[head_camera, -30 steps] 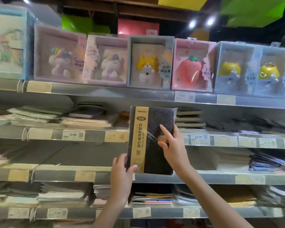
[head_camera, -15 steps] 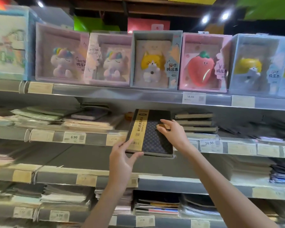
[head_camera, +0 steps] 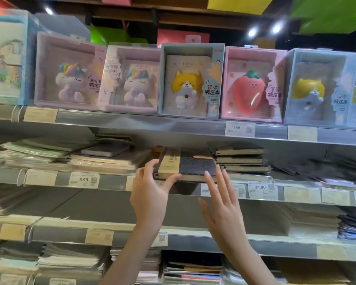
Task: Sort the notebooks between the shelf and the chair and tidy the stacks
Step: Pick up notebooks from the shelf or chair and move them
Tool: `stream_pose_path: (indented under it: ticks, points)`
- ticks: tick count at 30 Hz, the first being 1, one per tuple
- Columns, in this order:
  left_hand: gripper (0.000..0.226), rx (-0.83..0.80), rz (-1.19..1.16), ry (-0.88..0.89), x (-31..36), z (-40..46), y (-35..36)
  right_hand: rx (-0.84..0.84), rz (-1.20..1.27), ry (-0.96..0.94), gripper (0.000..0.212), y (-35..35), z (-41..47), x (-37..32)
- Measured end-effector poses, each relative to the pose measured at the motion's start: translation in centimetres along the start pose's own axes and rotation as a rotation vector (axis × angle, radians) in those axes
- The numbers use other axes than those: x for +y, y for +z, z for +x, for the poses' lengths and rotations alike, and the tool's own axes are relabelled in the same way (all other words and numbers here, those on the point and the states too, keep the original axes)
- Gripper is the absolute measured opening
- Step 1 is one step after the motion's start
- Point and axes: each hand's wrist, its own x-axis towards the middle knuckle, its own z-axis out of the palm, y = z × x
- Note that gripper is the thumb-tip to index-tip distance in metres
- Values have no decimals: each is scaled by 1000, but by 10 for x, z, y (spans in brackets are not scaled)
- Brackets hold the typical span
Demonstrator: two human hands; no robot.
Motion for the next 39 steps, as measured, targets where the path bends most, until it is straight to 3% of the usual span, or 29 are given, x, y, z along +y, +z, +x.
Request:
stream_pose_path:
  ticks: [7, 12, 17, 33, 39]
  points:
    - [51, -109, 48, -86, 2, 33, 30, -93, -303, -1, 52, 40, 31, 26]
    - [48, -257, 396, 47, -10, 51, 65, -206, -381, 75, 60, 77, 37, 52]
    - [43, -332, 505, 7, -13, 63, 76, -238, -381, 133, 59, 83, 44, 53]
    - [49, -298, 516, 124, -25, 42, 66, -426, -328, 209, 63, 62, 51, 41]
    - [50, -323, 516, 149, -20, 27, 50, -476, -375, 143, 59, 54, 45, 42]
